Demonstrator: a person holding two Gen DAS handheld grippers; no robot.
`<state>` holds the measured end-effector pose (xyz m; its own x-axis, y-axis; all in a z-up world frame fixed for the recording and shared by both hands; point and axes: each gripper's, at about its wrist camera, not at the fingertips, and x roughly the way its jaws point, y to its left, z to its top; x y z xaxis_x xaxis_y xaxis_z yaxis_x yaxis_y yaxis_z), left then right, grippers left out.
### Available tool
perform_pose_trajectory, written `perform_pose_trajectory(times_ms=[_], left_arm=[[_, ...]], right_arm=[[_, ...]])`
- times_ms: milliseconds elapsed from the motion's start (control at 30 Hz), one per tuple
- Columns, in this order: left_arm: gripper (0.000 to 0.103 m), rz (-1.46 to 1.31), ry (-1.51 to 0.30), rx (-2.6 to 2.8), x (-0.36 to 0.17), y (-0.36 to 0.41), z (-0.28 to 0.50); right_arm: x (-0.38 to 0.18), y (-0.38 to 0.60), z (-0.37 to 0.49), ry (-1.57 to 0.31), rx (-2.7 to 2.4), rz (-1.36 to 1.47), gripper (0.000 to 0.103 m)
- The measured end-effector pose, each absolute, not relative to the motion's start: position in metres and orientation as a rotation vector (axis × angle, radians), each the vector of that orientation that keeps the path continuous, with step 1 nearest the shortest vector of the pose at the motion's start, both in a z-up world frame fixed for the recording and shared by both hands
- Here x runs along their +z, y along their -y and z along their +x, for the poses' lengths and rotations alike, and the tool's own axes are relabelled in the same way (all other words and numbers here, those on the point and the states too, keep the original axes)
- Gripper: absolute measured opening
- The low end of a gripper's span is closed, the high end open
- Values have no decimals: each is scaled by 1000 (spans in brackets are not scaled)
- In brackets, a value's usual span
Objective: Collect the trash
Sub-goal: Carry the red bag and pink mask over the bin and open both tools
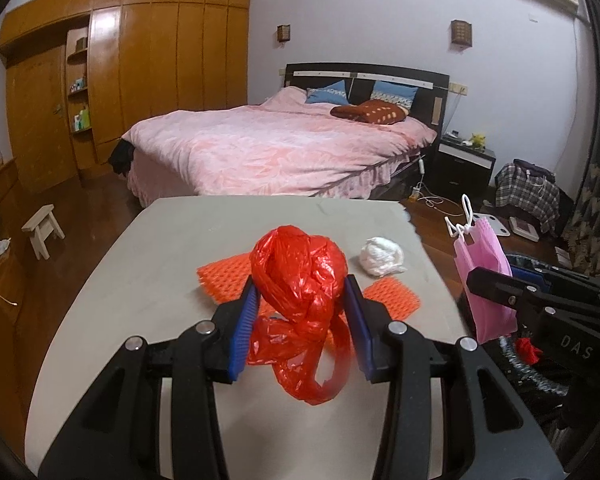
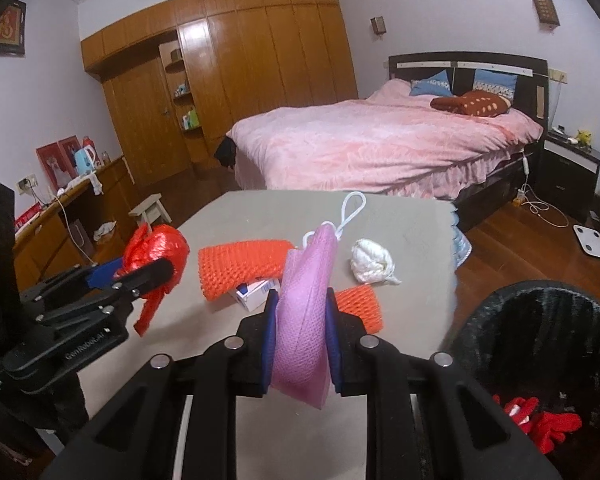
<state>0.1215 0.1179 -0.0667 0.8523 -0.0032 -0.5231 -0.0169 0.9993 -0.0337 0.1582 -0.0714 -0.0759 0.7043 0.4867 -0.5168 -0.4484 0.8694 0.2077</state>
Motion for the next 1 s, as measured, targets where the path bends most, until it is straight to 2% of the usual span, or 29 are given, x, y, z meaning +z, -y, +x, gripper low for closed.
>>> perform_pose_trajectory(times_ms=[1000], left_arm=[[41, 23, -454, -193, -36, -7, 104]], right_arm=[[-35, 186, 98, -448, 326, 118, 22]])
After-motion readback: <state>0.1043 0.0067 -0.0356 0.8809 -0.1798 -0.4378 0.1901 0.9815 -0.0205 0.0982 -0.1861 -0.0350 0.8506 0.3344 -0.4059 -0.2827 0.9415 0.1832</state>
